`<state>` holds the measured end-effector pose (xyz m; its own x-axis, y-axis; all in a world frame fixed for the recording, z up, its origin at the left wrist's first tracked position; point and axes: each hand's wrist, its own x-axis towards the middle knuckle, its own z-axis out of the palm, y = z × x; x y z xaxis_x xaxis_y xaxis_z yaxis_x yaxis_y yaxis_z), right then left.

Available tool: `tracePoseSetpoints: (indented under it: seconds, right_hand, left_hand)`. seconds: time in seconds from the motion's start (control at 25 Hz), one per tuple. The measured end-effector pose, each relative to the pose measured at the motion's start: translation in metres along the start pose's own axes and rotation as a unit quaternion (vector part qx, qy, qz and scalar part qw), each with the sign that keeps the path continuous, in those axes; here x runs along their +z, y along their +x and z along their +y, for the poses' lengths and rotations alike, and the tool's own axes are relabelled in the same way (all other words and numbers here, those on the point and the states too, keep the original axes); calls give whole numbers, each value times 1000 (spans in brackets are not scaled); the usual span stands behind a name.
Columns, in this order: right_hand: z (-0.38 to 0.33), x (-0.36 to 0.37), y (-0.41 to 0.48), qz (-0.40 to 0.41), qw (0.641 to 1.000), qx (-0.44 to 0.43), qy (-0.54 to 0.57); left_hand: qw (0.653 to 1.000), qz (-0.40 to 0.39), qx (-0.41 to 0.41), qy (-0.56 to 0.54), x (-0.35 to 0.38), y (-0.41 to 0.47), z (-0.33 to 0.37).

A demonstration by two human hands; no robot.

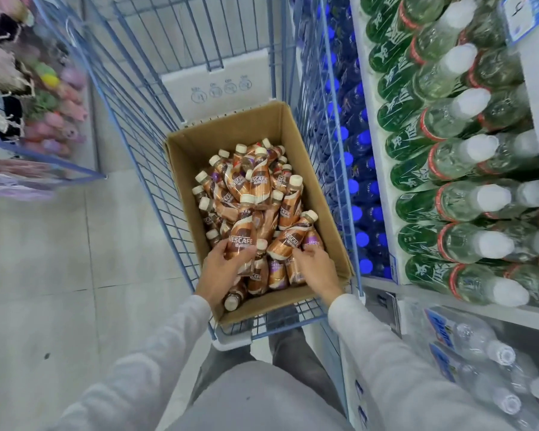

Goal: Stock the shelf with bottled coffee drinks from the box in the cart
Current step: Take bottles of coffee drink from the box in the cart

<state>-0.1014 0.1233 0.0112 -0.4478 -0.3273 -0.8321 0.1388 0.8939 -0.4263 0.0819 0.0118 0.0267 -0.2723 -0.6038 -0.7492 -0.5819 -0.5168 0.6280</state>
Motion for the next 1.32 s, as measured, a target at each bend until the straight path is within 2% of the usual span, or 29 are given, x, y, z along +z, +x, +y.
tracePoseSetpoints:
  seconds: [0.2, 0.4, 0.6, 0.84, 1.04, 1.2, 1.32]
  right_hand:
    - [-17, 27, 45, -4, 993, 75, 90]
    - [-12, 58, 76, 39, 987, 130, 86]
    - [1, 51, 46, -26, 948, 145, 282]
    - [14, 40, -43, -28, 912, 67, 404]
    - [18, 18, -120, 53, 898, -26, 437]
    - [28, -20, -184, 124, 871, -89, 468]
    - [42, -53, -229, 185, 844, -121, 489]
  left_hand:
    - [996, 51, 10, -67, -36, -54, -3]
    - [992, 80, 13, -92, -46, -76, -10]
    - [993, 65, 23, -97, -47, -74, 0]
    - [994, -7, 83, -72, -50, -86, 34]
    - [983, -110, 148, -16, -33, -103, 72]
    - [959, -207, 190, 28, 2, -134, 98]
    - [937, -250, 237, 66, 36, -161, 114]
